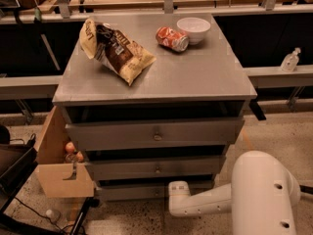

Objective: Open bottom drawer

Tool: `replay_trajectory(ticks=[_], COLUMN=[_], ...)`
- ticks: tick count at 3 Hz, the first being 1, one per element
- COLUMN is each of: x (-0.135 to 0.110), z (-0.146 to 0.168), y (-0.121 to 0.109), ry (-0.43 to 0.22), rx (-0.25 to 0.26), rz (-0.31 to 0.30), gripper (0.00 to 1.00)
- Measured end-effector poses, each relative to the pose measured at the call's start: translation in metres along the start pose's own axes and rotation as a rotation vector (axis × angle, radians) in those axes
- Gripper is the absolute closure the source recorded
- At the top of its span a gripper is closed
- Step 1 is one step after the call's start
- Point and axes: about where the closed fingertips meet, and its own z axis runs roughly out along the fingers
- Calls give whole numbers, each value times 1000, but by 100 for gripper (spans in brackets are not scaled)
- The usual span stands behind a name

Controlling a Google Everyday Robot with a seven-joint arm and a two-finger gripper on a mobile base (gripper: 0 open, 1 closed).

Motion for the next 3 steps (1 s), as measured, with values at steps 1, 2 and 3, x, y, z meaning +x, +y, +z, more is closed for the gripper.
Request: replay_trajectory(ticks=[1,2,3], x=[0,0,-7], z=[1,1,5], y=[1,2,-7], ry=[1,1,-48], rx=[-2,2,42], rz=[0,3,19], gripper=[0,0,0])
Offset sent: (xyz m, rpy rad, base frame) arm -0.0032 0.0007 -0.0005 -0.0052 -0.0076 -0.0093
